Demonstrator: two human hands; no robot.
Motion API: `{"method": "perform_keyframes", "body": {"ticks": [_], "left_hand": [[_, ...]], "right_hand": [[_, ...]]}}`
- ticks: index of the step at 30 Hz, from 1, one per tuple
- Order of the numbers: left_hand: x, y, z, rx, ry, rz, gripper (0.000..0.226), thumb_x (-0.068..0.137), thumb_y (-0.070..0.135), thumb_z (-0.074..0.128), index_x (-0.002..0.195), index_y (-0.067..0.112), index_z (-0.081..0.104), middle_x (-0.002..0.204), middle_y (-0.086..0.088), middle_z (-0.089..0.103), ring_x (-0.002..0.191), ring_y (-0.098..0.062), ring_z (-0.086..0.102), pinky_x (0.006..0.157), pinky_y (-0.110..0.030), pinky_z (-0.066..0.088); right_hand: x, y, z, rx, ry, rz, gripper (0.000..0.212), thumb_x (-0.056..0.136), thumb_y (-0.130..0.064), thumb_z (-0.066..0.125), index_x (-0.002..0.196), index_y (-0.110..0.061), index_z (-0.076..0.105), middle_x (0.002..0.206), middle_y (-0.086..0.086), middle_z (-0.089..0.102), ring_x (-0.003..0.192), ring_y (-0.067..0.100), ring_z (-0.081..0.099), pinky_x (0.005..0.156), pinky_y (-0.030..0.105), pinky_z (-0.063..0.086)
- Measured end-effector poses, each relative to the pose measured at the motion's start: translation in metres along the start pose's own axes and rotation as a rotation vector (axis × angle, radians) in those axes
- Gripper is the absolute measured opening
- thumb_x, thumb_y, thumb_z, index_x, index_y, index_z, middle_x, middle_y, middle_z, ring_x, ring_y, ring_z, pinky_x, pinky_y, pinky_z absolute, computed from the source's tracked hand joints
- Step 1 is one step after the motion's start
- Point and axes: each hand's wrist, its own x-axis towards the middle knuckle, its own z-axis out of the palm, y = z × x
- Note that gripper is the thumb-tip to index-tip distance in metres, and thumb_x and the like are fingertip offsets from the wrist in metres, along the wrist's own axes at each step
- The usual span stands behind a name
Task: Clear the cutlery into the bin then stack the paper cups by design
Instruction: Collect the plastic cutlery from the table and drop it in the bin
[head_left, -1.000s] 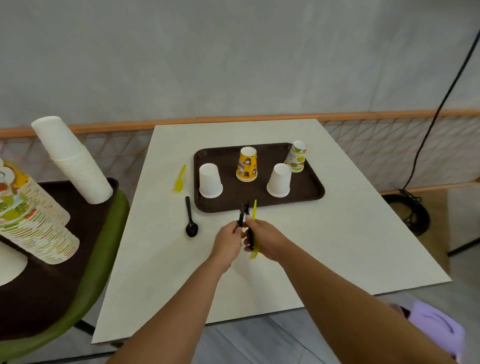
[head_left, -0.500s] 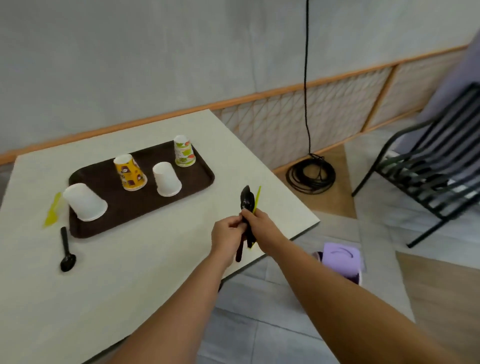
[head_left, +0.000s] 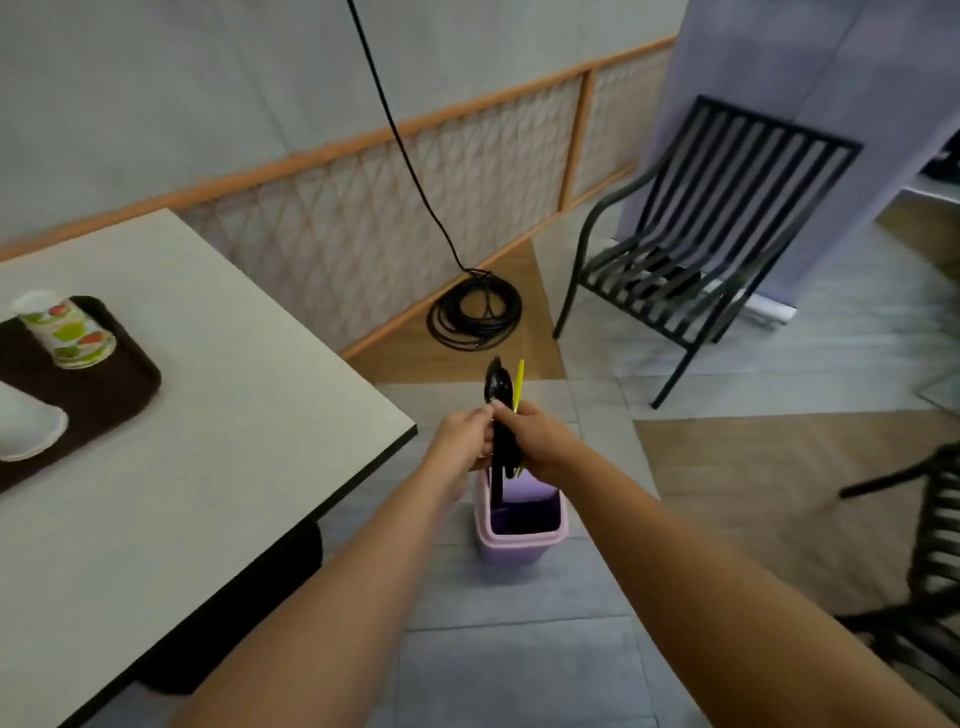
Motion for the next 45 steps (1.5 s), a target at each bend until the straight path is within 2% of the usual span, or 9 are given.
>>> {"method": "perform_keyframes", "body": {"ticks": [5, 15, 19, 29, 35, 37, 39, 42, 45], "left_hand": [[0.038, -0.011, 0.039, -0.039, -0.142, -0.131, 0.030, 0.100, 0.021, 0.038, 0.074, 0.014, 0.053, 0.058, -0.005, 0.043, 0.044, -0.016, 0.042, 0.043, -0.022, 0.041], [0.168, -0.104, 0.072, 0.118, -0.137, -0.432, 0.012, 0.094, 0.019, 0.047, 0.101, 0.012, 0.052, 0.077, -0.001, 0.051, 0.065, -0.016, 0.049, 0.054, -0.027, 0.039], [0.212, -0.159, 0.083, 0.144, -0.160, -0.558, 0.017, 0.096, 0.017, 0.044, 0.079, 0.015, 0.049, 0.075, -0.001, 0.047, 0.062, -0.015, 0.046, 0.055, -0.025, 0.037], [0.311, -0.277, 0.089, 0.196, -0.048, -0.690, 0.015, 0.096, 0.014, 0.042, 0.082, 0.016, 0.049, 0.076, -0.001, 0.049, 0.064, -0.015, 0.045, 0.058, -0.025, 0.035], [0.333, -0.309, 0.089, 0.151, -0.019, -0.728, 0.014, 0.097, 0.013, 0.037, 0.093, 0.014, 0.050, 0.077, -0.002, 0.051, 0.066, -0.015, 0.044, 0.060, -0.027, 0.036], [0.336, -0.311, 0.090, 0.108, 0.004, -0.725, 0.020, 0.098, 0.015, 0.035, 0.111, 0.014, 0.051, 0.092, -0.006, 0.057, 0.069, -0.016, 0.045, 0.061, -0.026, 0.037], [0.338, -0.311, 0.090, 0.082, 0.019, -0.722, 0.034, 0.099, 0.016, 0.035, 0.129, 0.008, 0.047, 0.110, -0.011, 0.052, 0.078, -0.020, 0.049, 0.062, -0.027, 0.039], [0.337, -0.306, 0.092, 0.083, 0.027, -0.702, 0.038, 0.099, 0.017, 0.036, 0.134, 0.006, 0.045, 0.111, -0.009, 0.047, 0.079, -0.020, 0.049, 0.060, -0.029, 0.040], [0.337, -0.296, 0.095, 0.069, 0.028, -0.675, 0.033, 0.098, 0.018, 0.037, 0.128, 0.009, 0.048, 0.099, -0.007, 0.051, 0.068, -0.016, 0.045, 0.059, -0.029, 0.039]], "right_hand": [[0.014, 0.014, -0.058, 0.047, -0.060, 0.158, 0.022, 0.101, -0.017, 0.037, 0.094, -0.006, 0.055, 0.066, 0.006, 0.053, 0.057, 0.018, 0.053, 0.060, 0.034, 0.049], [0.105, 0.126, -0.124, 0.213, 0.198, 0.503, 0.028, 0.102, -0.013, 0.032, 0.079, -0.007, 0.048, 0.066, 0.010, 0.047, 0.056, 0.021, 0.048, 0.055, 0.032, 0.044], [0.150, 0.187, -0.134, 0.348, 0.250, 0.671, 0.029, 0.102, -0.012, 0.027, 0.079, -0.009, 0.044, 0.064, 0.008, 0.041, 0.054, 0.019, 0.043, 0.055, 0.031, 0.036], [0.256, 0.307, -0.156, 0.373, 0.289, 0.938, 0.038, 0.101, -0.009, 0.029, 0.071, -0.001, 0.051, 0.037, 0.009, 0.051, 0.048, 0.019, 0.049, 0.057, 0.030, 0.042], [0.291, 0.332, -0.155, 0.489, 0.323, 0.922, 0.034, 0.103, -0.012, 0.027, 0.095, 0.005, 0.056, 0.071, 0.026, 0.068, 0.067, 0.027, 0.051, 0.051, 0.032, 0.054], [0.295, 0.328, -0.156, 0.599, 0.358, 0.893, 0.031, 0.103, -0.011, 0.028, 0.089, 0.006, 0.050, 0.082, 0.022, 0.062, 0.092, 0.036, 0.055, 0.083, 0.035, 0.051], [0.294, 0.320, -0.160, 0.619, 0.369, 0.870, 0.028, 0.102, -0.007, 0.030, 0.088, 0.007, 0.050, 0.100, 0.017, 0.054, 0.124, 0.035, 0.045, 0.107, 0.043, 0.031], [0.294, 0.318, -0.165, 0.491, 0.339, 0.830, 0.034, 0.099, -0.007, 0.037, 0.129, 0.007, 0.043, 0.119, 0.019, 0.054, 0.123, 0.033, 0.047, 0.103, 0.040, 0.038], [0.289, 0.314, -0.169, 0.314, 0.342, 0.824, 0.036, 0.099, -0.013, 0.038, 0.131, 0.003, 0.042, 0.131, 0.026, 0.050, 0.122, 0.038, 0.050, 0.088, 0.044, 0.044]]}}
